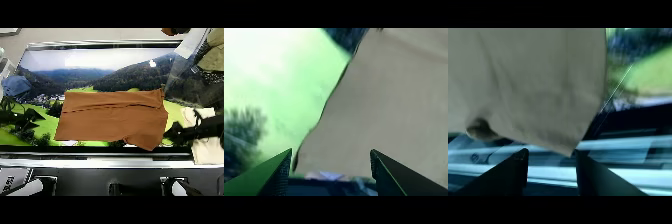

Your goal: Fold the clothes and pants, and hang the long-sleeved shirts on hangers.

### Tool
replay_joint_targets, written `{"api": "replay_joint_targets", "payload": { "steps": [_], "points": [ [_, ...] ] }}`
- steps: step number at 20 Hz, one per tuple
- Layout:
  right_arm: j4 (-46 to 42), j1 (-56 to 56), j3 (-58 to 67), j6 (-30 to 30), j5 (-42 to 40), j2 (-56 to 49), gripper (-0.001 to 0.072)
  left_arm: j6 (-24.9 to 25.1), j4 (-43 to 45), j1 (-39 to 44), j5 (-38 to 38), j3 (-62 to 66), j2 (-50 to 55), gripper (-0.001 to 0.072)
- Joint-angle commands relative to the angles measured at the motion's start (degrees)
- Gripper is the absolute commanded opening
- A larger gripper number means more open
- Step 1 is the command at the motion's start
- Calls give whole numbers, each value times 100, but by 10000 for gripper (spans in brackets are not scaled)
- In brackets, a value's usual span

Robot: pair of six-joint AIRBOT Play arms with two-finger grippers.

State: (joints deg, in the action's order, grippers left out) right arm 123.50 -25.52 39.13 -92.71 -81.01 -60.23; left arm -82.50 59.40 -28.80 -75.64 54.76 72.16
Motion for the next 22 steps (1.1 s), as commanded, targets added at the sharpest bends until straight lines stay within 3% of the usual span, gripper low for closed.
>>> {"api": "replay_joint_targets", "payload": {
  "steps": [1,12,15,16,17,18,19,22],
  "points": [
    [431,-59,-1272,-9,101,501,366,-2,-225,-140,162,-863,-544,571],
    [1082,-57,-2208,37,1775,474,364,-66,-249,-136,339,-1130,-656,571],
    [1246,435,-2210,170,2197,299,350,-111,-249,-138,420,-1130,-656,571],
    [1327,782,-2208,232,2345,205,331,-140,-247,-136,435,-1130,-656,571],
    [1368,1056,-2205,254,2441,146,236,-153,-247,-138,433,-1130,-656,571],
    [1360,1196,-2201,321,2465,142,73,-153,-247,-153,409,-1132,-656,571],
    [1362,1211,-2194,365,2441,142,33,-142,-243,-181,407,-1154,-658,571],
    [1340,1209,-2194,358,2317,186,30,208,-319,-398,461,-1370,-658,571]
  ]
}}
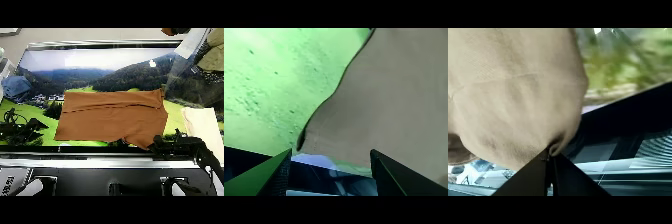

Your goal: Fold the clothes and pants, and hang the long-sleeved shirts on hangers.

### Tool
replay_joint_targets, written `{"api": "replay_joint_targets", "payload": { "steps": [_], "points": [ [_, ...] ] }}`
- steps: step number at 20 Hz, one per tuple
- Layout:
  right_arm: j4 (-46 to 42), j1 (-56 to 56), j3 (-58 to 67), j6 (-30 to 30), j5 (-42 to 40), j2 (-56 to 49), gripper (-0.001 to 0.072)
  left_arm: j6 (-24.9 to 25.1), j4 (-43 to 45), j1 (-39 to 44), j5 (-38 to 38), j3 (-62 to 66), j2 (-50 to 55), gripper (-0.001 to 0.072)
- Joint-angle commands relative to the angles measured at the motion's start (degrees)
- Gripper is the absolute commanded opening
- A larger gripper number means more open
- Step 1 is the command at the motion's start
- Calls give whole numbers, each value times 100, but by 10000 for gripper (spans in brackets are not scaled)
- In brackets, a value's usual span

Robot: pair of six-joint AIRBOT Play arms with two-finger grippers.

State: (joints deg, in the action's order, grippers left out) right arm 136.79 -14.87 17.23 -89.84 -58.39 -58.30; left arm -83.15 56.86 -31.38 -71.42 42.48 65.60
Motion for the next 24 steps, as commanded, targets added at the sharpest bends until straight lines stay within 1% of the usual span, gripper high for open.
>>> {"api": "replay_joint_targets", "payload": {
  "steps": [1,2,4,6,7,8,10,14,16,17,18,19,21,22,24],
  "points": [
    [15,144,-4,72,20,0,30,546,-205,-186,39,-249,9,571],
    [13,144,-4,70,-17,-2,30,748,-310,-190,85,-358,20,571],
    [13,144,-4,68,-74,-2,30,973,-435,-186,269,-568,24,570],
    [15,144,-4,72,-81,-2,30,994,-439,-186,404,-750,72,570],
    [20,144,-4,70,-90,-2,30,1036,-444,-184,428,-800,142,570],
    [20,144,-4,70,-103,0,30,1102,-442,-170,426,-824,221,554],
    [22,144,-4,70,-116,39,30,1128,-487,-140,437,-833,400,554],
    [15,144,-4,70,-85,374,30,1421,-1058,-87,466,-831,675,554],
    [13,144,-4,79,-70,573,30,1419,-1067,68,520,-831,831,552],
    [13,144,-4,140,-68,660,30,1419,-1064,175,520,-831,916,535],
    [15,144,-4,166,-68,739,30,1416,-1064,278,529,-831,994,492],
    [13,144,-4,188,-74,815,30,1416,-1064,350,542,-831,1054,357],
    [13,144,-4,264,-114,1001,30,1419,-1084,393,538,-826,1075,33],
    [9,144,4,289,-166,1102,30,1419,-1093,374,487,-807,1058,13],
    [-144,144,149,326,-448,1325,29,1416,-1104,278,299,-723,942,12]
  ]
}}
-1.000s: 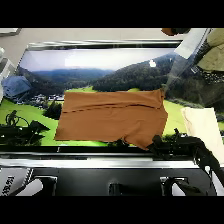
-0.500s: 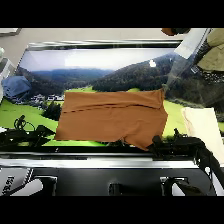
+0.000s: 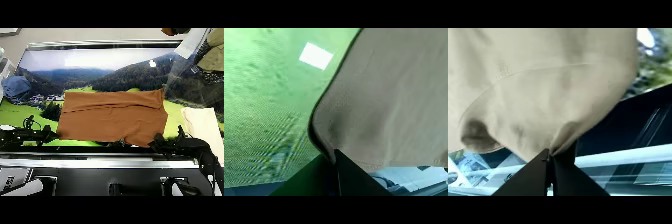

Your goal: Fold the clothes and pants, and hang the long-sleeved shirts on hangers.

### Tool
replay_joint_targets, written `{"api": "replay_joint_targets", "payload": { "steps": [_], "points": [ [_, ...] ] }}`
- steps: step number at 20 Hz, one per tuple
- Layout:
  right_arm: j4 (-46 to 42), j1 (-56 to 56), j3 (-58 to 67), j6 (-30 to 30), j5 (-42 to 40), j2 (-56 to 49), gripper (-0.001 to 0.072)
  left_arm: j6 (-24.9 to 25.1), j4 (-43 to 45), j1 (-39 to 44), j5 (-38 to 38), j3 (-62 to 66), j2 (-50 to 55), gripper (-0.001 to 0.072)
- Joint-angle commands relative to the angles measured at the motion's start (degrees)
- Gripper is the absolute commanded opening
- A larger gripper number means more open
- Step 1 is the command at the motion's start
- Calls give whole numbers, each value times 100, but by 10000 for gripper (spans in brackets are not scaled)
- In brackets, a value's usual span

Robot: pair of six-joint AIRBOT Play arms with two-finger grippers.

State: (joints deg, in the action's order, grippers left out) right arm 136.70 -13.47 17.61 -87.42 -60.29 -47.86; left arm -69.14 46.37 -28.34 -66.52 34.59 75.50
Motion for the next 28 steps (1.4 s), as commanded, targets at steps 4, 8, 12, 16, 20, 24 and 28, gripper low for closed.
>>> {"api": "replay_joint_targets", "payload": {
  "steps": [4,8,12,16,20,24,28],
  "points": [
    [-1213,4,927,605,-1469,916,29,-1056,407,-448,-1029,267,-1016,11],
    [-1585,4,1974,1062,-2830,1725,28,-1797,1038,-476,-1445,267,-2533,10],
    [-1622,11,2697,1137,-2726,1513,28,-1790,1001,-251,-1270,415,-3012,10],
    [-868,9,2752,507,-1469,72,28,-1788,914,391,-140,992,-2328,10],
    [-492,9,2924,24,-603,-1443,28,-1631,918,1104,575,1982,-813,10],
    [-470,11,3932,-192,-297,-2704,29,-1613,920,1394,616,3239,807,11],
    [-479,11,5182,-195,-319,-3891,29,-1567,964,1539,367,4347,1939,11]
  ]
}}
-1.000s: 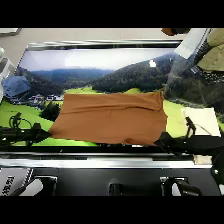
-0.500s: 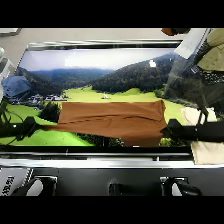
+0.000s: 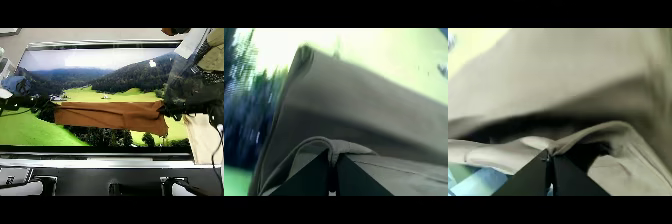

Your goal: Fold the clothes and pants, and hang the long-sleeved shirts on hangers.

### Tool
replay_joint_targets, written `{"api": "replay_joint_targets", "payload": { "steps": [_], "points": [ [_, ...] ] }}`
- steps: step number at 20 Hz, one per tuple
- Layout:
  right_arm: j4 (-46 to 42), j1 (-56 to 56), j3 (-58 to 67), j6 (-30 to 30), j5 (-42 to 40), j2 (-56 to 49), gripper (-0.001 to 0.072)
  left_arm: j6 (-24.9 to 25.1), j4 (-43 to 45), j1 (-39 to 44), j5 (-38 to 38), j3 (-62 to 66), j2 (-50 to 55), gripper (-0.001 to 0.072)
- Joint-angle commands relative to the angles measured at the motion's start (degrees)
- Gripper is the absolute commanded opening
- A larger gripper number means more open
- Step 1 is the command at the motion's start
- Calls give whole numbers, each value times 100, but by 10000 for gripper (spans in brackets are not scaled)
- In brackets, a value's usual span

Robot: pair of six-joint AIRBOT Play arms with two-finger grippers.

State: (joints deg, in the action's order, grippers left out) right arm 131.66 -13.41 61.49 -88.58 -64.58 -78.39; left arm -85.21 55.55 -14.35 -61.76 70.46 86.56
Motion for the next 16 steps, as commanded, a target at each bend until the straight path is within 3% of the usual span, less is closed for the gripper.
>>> {"api": "replay_joint_targets", "payload": {
  "steps": [1,7,10,11,15,16],
  "points": [
    [26,4,1023,-79,94,-1075,29,72,52,181,-234,966,1064,11],
    [-17,4,1484,-63,-46,-1923,38,122,186,372,-623,1274,1696,23],
    [-48,-70,1585,-223,-358,-1867,377,120,199,308,-638,1370,1622,394],
    [-74,-197,1744,-382,-691,-1801,504,120,205,251,-640,1432,1534,411],
    [-306,-1231,2046,-798,-1261,-1451,547,120,501,39,-732,1554,894,412],
    [-306,-1469,2039,-898,-1434,-1473,641,120,614,9,-793,1554,723,412]
  ]
}}
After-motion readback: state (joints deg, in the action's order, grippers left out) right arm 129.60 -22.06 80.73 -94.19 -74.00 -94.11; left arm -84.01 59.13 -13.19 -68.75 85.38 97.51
